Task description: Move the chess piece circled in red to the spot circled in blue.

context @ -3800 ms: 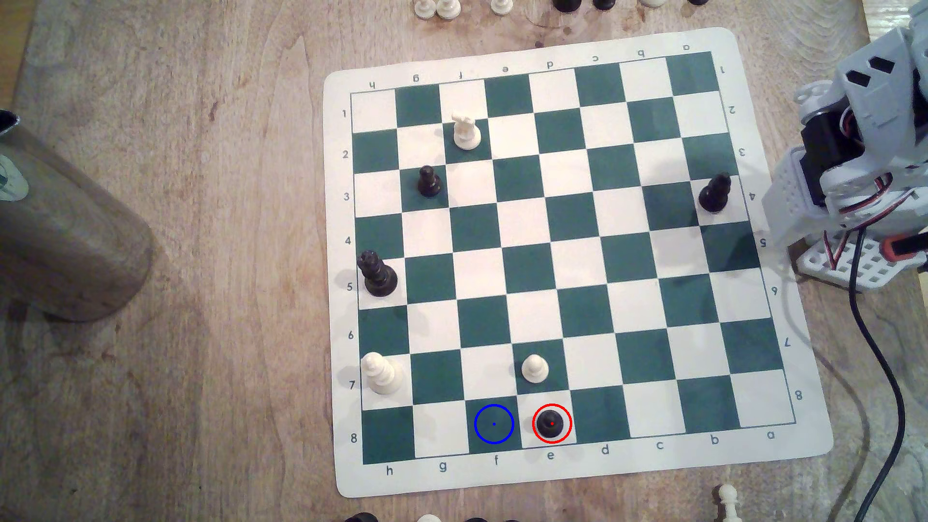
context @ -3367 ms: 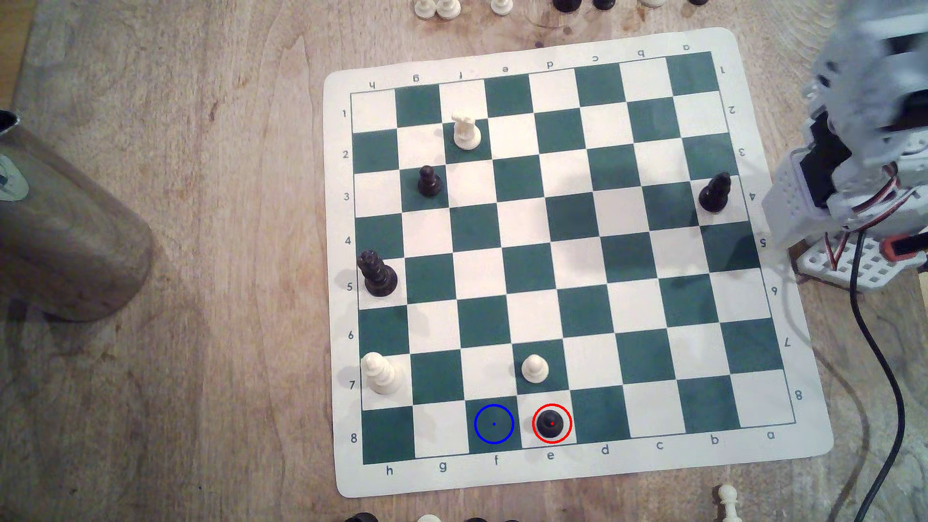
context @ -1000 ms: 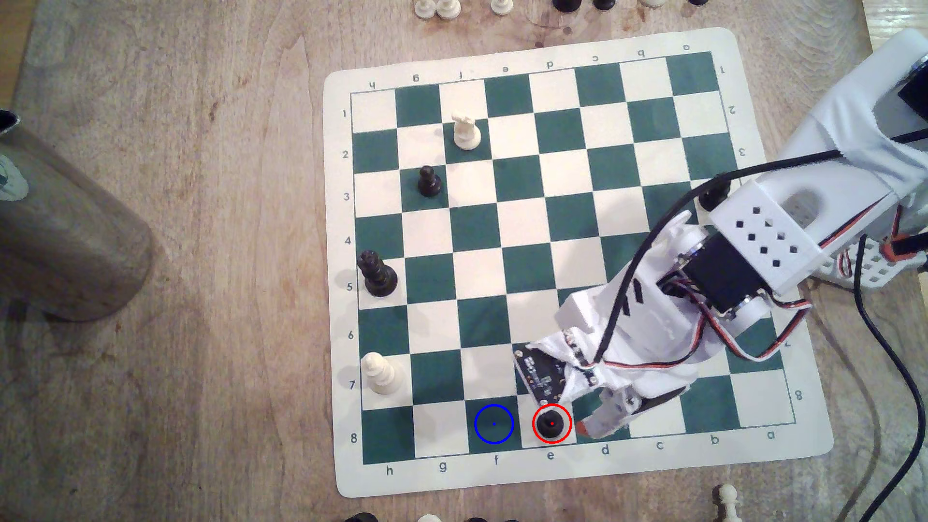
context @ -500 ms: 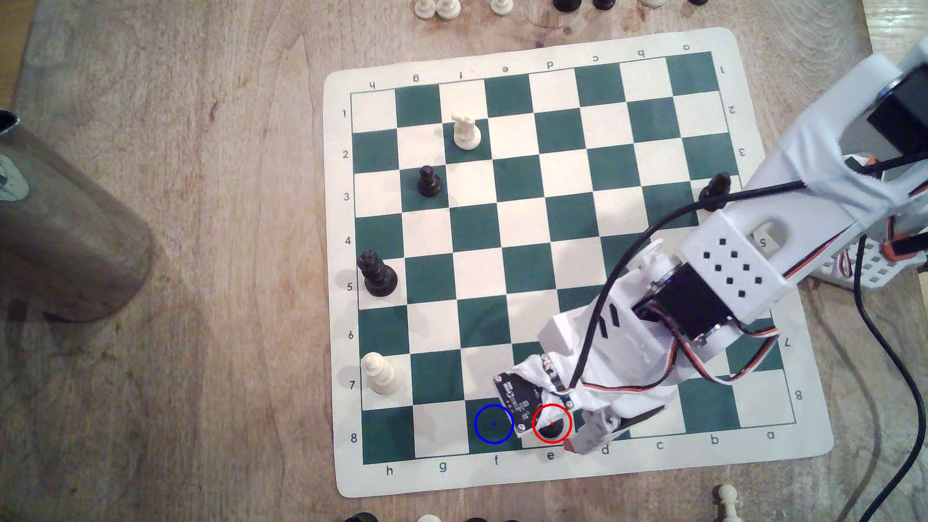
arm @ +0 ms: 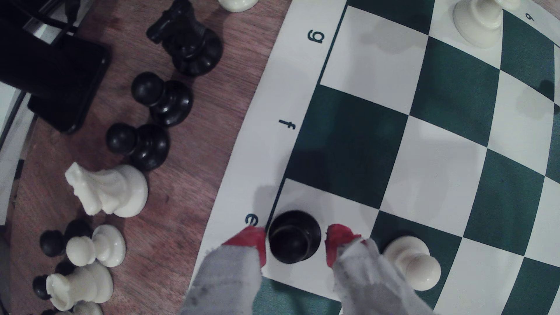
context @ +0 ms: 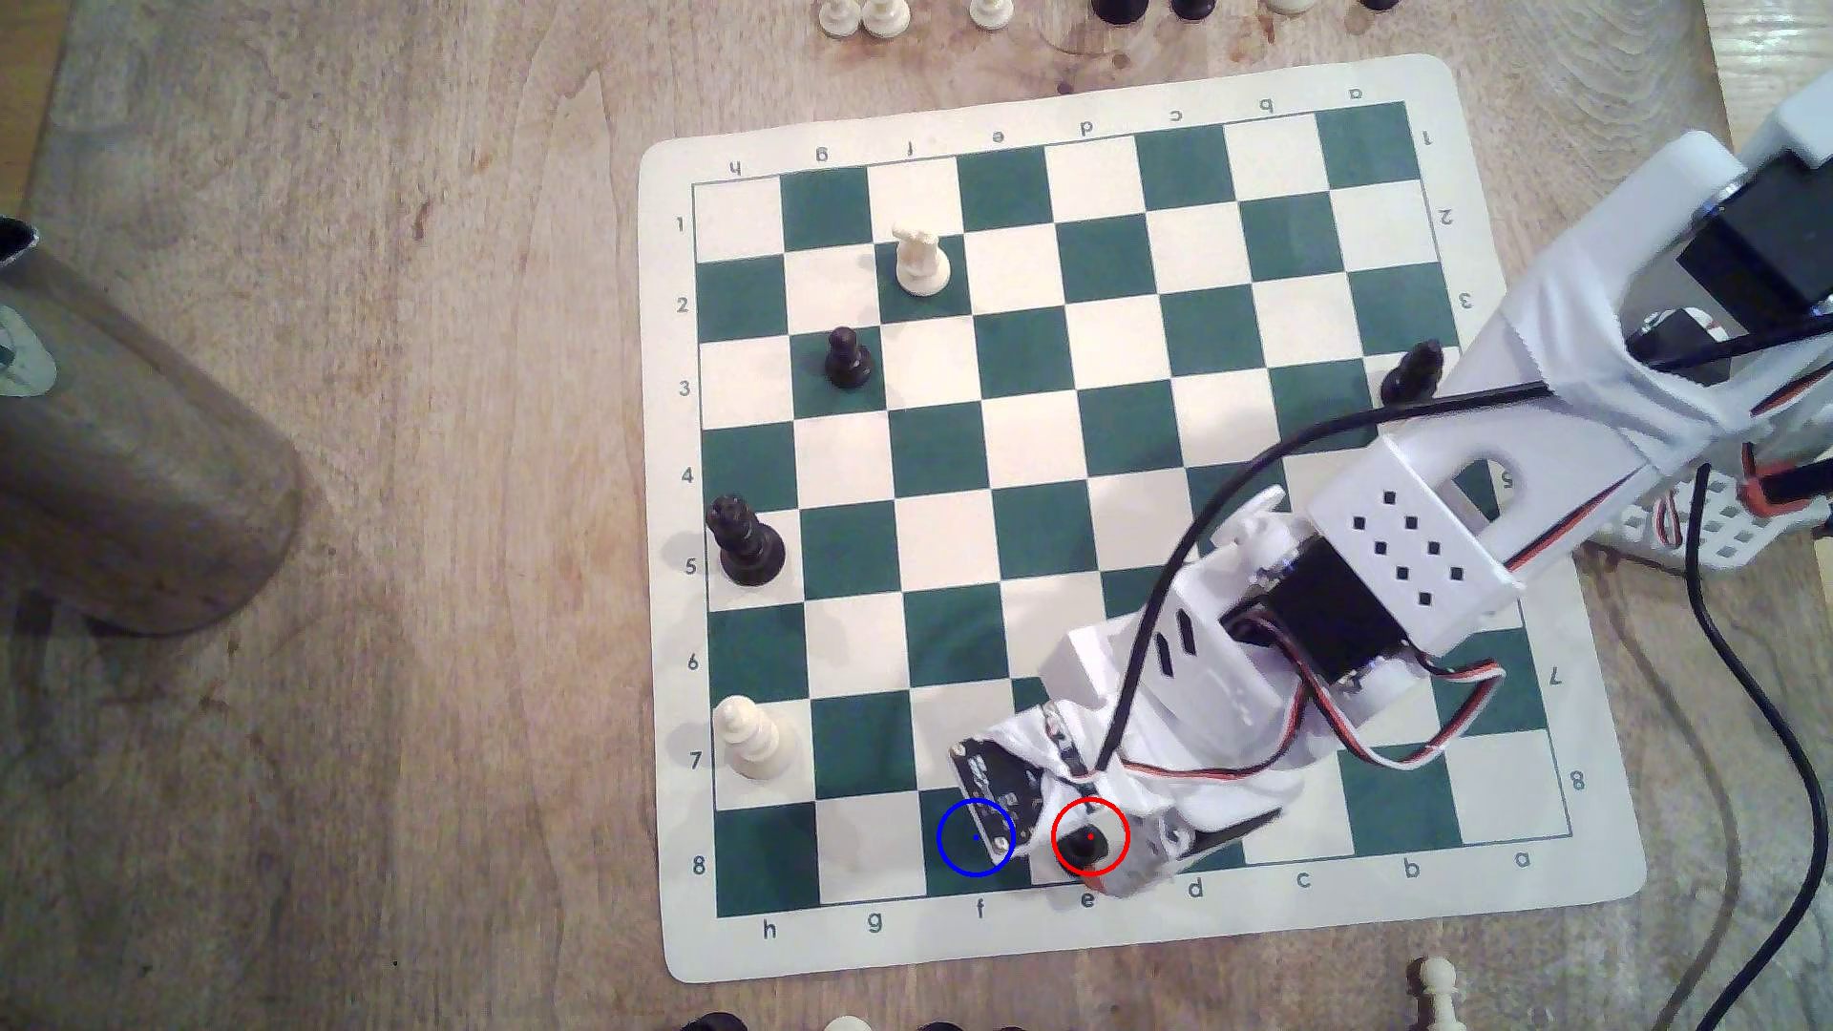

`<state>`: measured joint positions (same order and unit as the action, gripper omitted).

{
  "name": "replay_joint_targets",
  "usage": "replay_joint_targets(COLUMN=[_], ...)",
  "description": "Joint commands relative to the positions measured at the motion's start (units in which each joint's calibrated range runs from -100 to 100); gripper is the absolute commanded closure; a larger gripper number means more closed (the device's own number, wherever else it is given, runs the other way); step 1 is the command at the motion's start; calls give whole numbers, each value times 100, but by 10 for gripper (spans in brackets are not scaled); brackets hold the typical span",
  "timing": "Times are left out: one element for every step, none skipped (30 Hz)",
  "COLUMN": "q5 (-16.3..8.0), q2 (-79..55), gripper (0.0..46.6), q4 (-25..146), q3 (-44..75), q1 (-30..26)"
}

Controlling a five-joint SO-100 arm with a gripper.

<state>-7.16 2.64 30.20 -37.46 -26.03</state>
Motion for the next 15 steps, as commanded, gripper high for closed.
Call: replay_joint_targets(q5=[10,15,20,24,29,39,49,49,49,44,39,29,29,29,20], q2=[59,50,50,50,59,67,101,127,152,194,271,330,398,458,593], gripper=[369,379,392,408,423,439,464,464,464,464,464,464,464,464,464], q4=[-145,-153,-153,-153,-145,-121,-72,-55,-39,-14,27,68,150,223,453], q3=[473,473,473,482,482,482,482,482,482,482,482,500,518,555,645], q1=[42,42,42,49,49,49,42,42,34,18,18,10,3,3,3])
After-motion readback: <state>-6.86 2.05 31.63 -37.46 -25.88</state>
